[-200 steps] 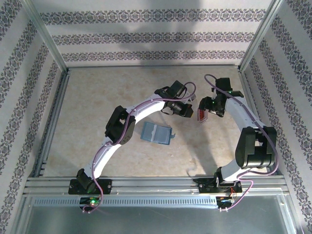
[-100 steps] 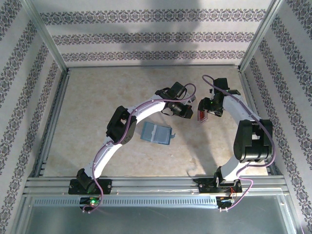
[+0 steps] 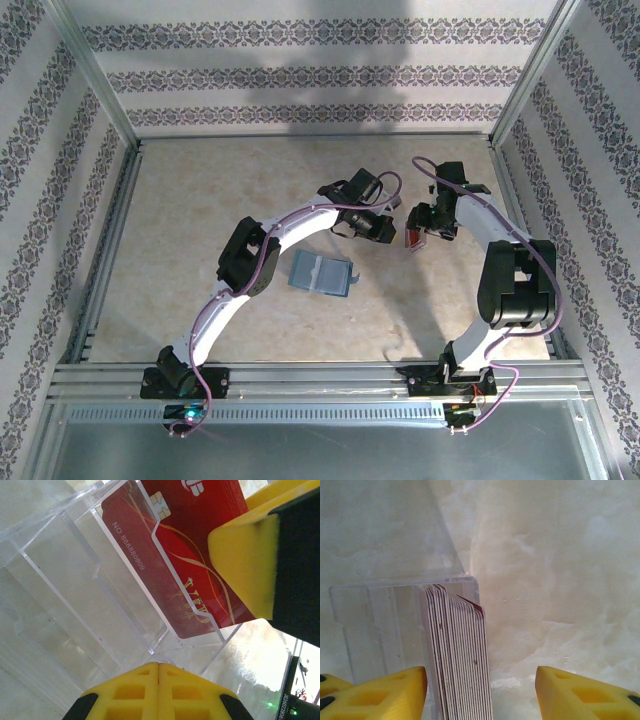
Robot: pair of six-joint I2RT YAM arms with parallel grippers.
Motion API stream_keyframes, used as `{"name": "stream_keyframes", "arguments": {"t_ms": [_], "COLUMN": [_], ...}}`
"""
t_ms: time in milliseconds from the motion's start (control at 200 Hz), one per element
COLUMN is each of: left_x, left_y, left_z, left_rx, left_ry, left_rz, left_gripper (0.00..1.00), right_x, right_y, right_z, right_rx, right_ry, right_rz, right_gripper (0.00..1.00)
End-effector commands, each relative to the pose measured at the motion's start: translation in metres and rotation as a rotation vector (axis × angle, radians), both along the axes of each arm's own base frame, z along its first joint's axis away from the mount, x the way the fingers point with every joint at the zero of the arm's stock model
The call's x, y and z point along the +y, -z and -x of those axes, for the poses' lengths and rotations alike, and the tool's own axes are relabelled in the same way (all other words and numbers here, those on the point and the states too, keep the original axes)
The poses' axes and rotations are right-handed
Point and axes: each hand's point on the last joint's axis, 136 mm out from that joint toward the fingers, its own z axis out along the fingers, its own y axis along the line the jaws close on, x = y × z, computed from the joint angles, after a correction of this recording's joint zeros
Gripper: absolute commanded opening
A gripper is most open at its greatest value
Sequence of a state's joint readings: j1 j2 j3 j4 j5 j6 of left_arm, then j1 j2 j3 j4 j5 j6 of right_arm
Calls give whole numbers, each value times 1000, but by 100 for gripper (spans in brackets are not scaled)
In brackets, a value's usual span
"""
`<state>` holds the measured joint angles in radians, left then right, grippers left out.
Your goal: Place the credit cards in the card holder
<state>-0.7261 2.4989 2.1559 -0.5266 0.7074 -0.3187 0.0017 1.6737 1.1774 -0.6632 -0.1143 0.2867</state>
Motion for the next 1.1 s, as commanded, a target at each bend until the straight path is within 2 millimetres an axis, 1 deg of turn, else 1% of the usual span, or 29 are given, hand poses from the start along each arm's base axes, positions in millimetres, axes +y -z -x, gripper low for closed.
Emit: {"name": "stream_keyframes", "arguments": {"t_ms": [0, 410, 799, 1094], "left_x": [12, 13, 14, 14], "left_y": [32, 34, 37, 39], "left_z": [14, 13, 12, 14], "left_rx": [57, 50, 41, 33], "left_ry": [3, -1, -3, 4], "left_rz": [-86, -93, -106, -114], "left_gripper": [0, 0, 0, 0], "right_x": [-9, -15, -17, -15], "right_y": [2, -5, -15, -17], "right_z": [4, 7, 11, 12], "right_rx": [17, 17, -5, -10], "right_ry": [1, 6, 9, 5], "right_rz": [36, 68, 80, 71], "right_gripper": [59, 58, 52, 47]}}
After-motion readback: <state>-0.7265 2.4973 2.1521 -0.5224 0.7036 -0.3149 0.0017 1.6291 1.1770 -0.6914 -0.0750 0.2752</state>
